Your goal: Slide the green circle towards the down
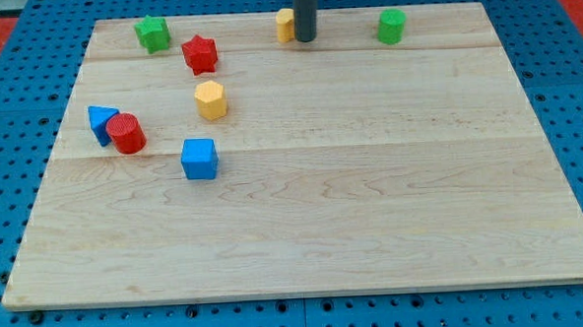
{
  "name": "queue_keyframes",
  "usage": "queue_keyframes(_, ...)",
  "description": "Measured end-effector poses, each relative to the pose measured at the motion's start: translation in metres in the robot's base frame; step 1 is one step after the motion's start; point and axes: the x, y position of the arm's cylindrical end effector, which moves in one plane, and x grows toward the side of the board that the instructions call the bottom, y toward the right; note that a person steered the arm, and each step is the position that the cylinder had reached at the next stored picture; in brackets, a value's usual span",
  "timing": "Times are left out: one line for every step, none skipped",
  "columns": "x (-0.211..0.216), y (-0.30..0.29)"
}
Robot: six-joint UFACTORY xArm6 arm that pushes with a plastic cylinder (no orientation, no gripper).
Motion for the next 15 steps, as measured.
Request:
queue_keyframes(-0.030, -0.006)
queue_keyframes(-0.028, -0.038)
queue_keyframes(-0.021, -0.018)
queue_keyframes(-0.021, -0.008)
queue_keyframes(-0.021, -0.008)
queue_keyframes(-0.020, -0.007)
queue_keyframes(-0.012, 0.006)
queue_keyframes(-0.034, 0.025)
queue_keyframes(-0.057, 0.058)
queue_keyframes(-0.057, 0.101)
queue_keyframes(-0.054, 0.139)
queue_keyframes(-0.021, 0.103)
queue_keyframes(0.036, 0.032)
queue_keyframes(0.115, -0.021)
queue_keyframes(0.191, -0.046)
